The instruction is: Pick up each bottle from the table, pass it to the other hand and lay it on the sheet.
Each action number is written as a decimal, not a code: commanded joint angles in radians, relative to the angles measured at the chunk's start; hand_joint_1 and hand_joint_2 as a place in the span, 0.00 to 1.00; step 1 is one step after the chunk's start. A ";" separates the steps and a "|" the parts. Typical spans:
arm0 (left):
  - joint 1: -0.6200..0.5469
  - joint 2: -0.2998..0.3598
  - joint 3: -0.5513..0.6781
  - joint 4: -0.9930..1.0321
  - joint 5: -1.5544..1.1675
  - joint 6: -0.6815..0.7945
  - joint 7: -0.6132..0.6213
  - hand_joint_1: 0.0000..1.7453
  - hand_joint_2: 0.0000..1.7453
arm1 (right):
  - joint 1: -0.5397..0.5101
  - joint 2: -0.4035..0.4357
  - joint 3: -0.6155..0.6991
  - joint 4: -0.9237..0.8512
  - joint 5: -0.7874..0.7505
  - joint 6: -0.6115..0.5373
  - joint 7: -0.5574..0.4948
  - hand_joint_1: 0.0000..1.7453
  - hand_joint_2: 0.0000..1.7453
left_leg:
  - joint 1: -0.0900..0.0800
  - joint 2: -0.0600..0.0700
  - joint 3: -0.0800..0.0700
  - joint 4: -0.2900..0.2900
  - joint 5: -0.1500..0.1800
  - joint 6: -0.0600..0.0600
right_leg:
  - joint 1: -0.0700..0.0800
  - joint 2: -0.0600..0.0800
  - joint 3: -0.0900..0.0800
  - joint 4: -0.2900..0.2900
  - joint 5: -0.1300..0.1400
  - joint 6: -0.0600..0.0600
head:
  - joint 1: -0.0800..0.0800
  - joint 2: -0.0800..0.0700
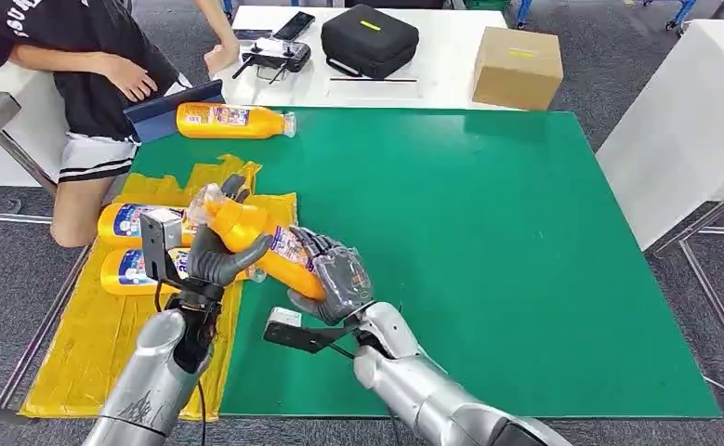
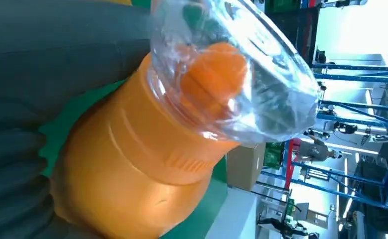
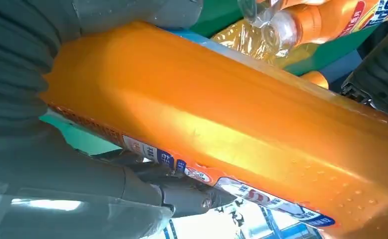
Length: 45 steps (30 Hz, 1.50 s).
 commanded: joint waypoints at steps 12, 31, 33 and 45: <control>-0.094 -0.021 -0.036 0.038 0.350 -0.236 0.156 0.00 1.00 | 0.014 0.010 -0.038 -0.154 0.330 -0.005 0.077 1.00 1.00 | 0.002 -0.003 0.004 0.001 -0.002 -0.004 | 0.001 -0.003 0.006 0.000 -0.003 -0.002 | 0.000 0.000; -0.094 -0.030 -0.023 0.018 0.384 -0.136 0.126 1.00 1.00 | 0.033 0.010 -0.058 -0.165 0.416 -0.005 0.108 1.00 1.00 | 0.001 -0.002 0.003 0.000 -0.002 -0.003 | 0.001 -0.002 0.004 0.000 -0.002 -0.002 | 0.000 0.000; -0.093 -0.028 -0.021 0.013 0.380 -0.121 0.118 1.00 1.00 | 0.032 0.010 -0.058 -0.162 0.411 -0.005 0.105 1.00 1.00 | 0.001 -0.002 0.007 0.001 -0.004 -0.005 | 0.001 -0.002 0.008 0.001 -0.005 -0.003 | 0.000 0.000; -0.080 -0.024 -0.018 0.004 0.382 -0.082 0.094 1.00 1.00 | 0.033 0.010 -0.045 -0.142 0.397 -0.005 0.108 1.00 1.00 | 0.002 -0.002 0.007 0.001 -0.004 -0.006 | 0.001 -0.002 0.009 0.000 -0.004 -0.003 | 0.000 0.000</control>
